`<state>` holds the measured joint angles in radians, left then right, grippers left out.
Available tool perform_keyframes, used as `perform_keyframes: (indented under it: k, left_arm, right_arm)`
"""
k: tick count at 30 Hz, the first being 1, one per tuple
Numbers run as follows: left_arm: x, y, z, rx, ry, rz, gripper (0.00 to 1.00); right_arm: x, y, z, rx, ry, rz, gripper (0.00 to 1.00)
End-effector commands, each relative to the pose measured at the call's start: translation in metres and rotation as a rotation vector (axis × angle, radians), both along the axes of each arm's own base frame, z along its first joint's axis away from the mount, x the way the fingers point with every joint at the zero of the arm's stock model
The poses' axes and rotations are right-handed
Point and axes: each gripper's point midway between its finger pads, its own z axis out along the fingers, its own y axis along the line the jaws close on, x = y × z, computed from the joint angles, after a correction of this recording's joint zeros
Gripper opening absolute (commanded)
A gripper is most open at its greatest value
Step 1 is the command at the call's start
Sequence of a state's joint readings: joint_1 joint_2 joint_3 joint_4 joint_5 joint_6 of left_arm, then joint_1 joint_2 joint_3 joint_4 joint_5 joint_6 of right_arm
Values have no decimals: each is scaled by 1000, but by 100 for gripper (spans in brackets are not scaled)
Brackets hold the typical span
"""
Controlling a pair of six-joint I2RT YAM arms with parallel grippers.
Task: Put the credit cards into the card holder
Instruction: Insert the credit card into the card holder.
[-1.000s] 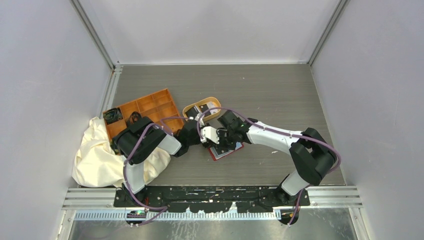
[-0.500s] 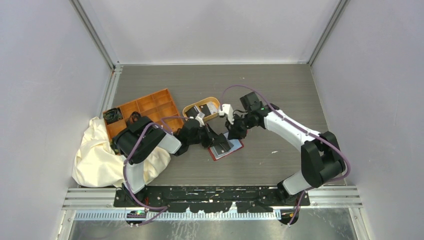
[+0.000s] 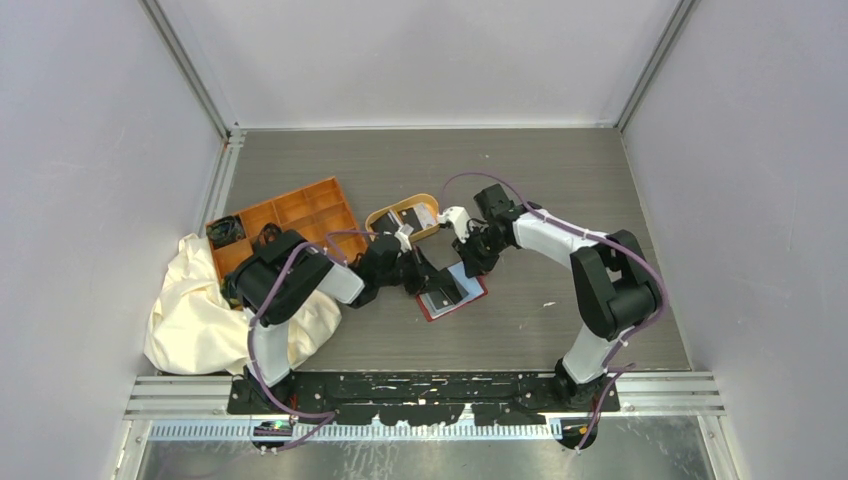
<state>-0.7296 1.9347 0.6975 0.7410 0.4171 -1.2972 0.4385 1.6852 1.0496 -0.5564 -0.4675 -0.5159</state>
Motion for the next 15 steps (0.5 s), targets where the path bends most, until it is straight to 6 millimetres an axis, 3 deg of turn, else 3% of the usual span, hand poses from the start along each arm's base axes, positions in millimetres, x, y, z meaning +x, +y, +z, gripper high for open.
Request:
perform_keyframes:
  k: [1, 8, 15]
  left_arm:
    - [-35, 14, -46, 108, 210, -58, 0]
    - [-42, 17, -50, 144, 295, -72, 0]
    - [-40, 26, -39, 249, 259, -91, 3]
  right_arm:
    - [14, 4, 4, -51, -45, -18, 14]
    - [19, 1, -1, -85, -56, -50, 13]
    - [18, 4, -2, -87, -47, -50, 13]
